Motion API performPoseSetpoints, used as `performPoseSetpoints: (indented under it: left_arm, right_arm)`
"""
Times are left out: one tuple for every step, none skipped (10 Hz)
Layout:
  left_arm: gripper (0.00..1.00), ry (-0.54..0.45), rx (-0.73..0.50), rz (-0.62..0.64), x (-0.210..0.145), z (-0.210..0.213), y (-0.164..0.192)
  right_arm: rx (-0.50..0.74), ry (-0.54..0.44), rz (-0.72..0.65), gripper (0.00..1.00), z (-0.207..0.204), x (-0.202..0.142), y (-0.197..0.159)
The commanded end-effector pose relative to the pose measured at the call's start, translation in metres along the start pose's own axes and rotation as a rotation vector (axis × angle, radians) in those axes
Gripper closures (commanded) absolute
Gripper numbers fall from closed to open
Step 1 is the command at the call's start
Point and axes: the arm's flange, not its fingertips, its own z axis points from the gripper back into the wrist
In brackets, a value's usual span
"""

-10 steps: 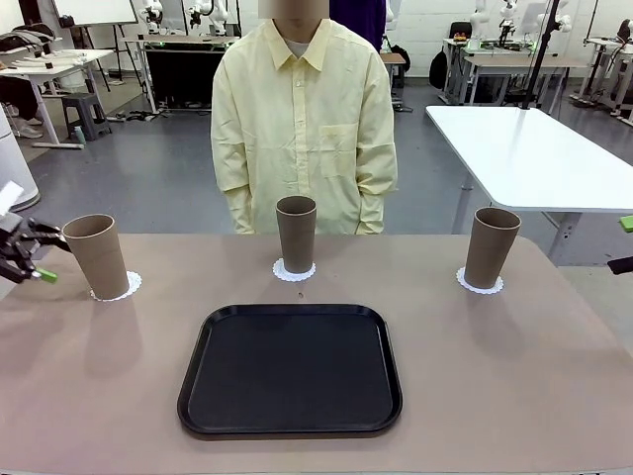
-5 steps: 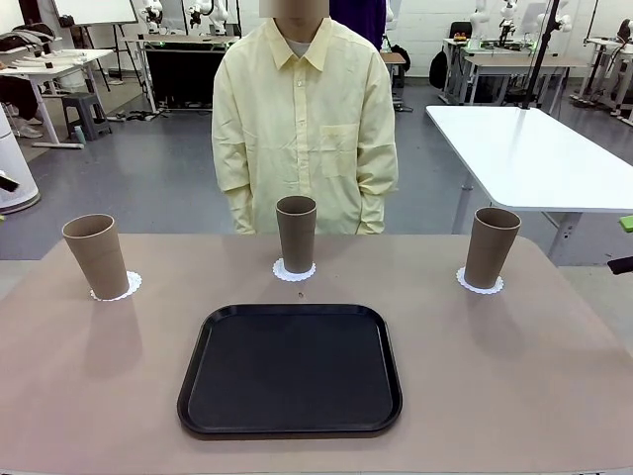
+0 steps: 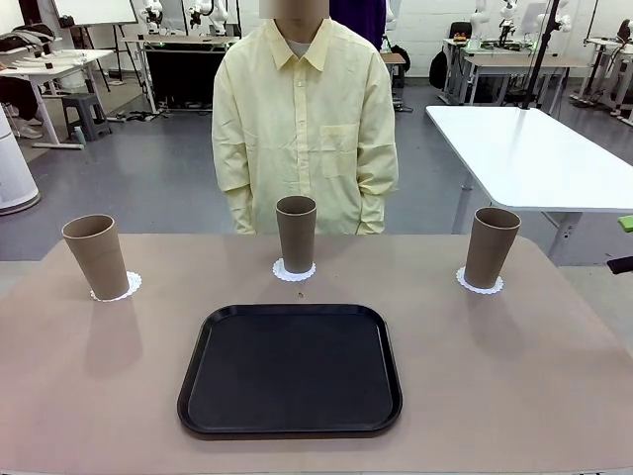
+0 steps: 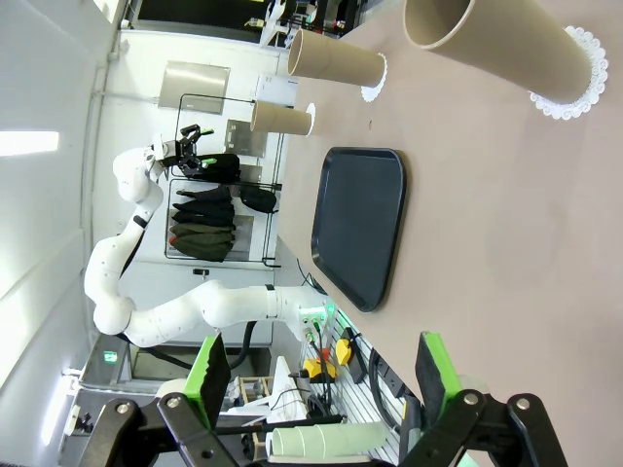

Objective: Place coasters on the table and set cups on them.
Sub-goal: Take one Reusable plastic cup from the Flat Tray and place it on a coaster set by the human.

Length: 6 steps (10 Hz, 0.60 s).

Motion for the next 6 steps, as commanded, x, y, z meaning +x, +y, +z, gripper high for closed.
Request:
performPoseSetpoints:
  left_arm:
    - [0.0, 0.016, 0.023, 0.05, 0.027, -0.014, -0.022]
    - [0.0, 0.022, 0.029, 0.06, 0.037, -0.022, -0.022]
    - [0.0, 0.037, 0.024, 0.054, 0.043, -0.028, -0.022]
    - [0.0, 0.003, 0.002, 0.038, 0.031, -0.011, -0.019]
    - [0.0, 0.003, 0.002, 0.038, 0.031, -0.011, -0.019]
    - [0.0, 0.003, 0.002, 0.038, 0.031, -0.011, -0.019]
  right_arm:
    - [0.003, 0.0, 0.001, 0.0, 0.001, 0.0, 0.0]
    - [0.003, 0.0, 0.001, 0.0, 0.001, 0.0, 0.0]
    - [0.003, 0.0, 0.001, 0.0, 0.001, 0.0, 0.0]
    - [0.003, 0.0, 0.001, 0.0, 0.001, 0.0, 0.0]
    - [0.003, 0.0, 0.001, 0.0, 0.001, 0.0, 0.0]
    - [0.003, 0.0, 0.001, 0.0, 0.001, 0.0, 0.0]
